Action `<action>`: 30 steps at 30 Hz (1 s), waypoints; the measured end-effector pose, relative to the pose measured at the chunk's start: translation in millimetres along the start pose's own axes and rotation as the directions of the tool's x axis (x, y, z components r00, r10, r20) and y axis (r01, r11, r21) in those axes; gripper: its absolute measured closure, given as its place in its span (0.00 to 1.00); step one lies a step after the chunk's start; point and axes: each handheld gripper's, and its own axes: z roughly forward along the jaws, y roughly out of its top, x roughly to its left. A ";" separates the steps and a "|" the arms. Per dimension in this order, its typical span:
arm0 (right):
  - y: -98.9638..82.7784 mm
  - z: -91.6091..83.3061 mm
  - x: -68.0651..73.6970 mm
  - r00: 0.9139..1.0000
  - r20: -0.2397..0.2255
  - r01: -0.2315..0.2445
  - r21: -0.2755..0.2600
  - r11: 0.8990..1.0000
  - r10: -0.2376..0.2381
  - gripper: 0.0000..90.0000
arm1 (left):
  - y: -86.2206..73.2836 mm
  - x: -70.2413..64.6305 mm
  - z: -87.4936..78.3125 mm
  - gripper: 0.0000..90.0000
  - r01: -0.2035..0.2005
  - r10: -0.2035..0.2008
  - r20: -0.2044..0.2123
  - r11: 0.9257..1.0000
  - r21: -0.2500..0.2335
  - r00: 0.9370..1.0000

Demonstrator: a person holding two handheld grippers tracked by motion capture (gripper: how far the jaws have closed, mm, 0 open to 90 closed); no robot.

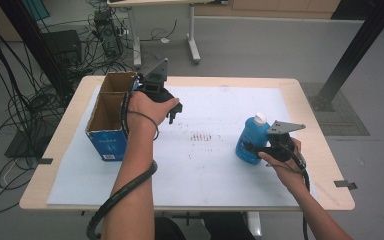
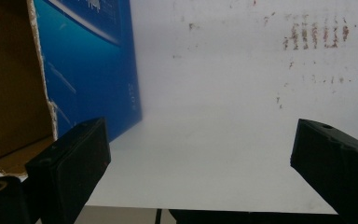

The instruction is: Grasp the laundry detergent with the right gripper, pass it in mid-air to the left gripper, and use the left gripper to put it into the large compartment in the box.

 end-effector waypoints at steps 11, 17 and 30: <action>-0.1 0.0 -0.3 1.000 -0.002 0.000 -0.001 1.000 0.000 0.49 | -1.0 0.5 -1.4 0.06 0.002 -0.002 -0.003 1.000 -0.001 1.000; 0.0 0.1 -0.5 1.000 -0.003 0.002 -0.002 1.000 -0.002 0.49 | -0.5 -0.6 -0.1 0.06 0.000 0.000 -0.004 1.000 0.001 1.000; -0.3 0.0 -0.6 1.000 -0.004 0.000 -0.003 1.000 0.000 0.49 | -0.1 -1.0 -1.0 0.06 -0.002 0.002 -0.004 1.000 0.000 1.000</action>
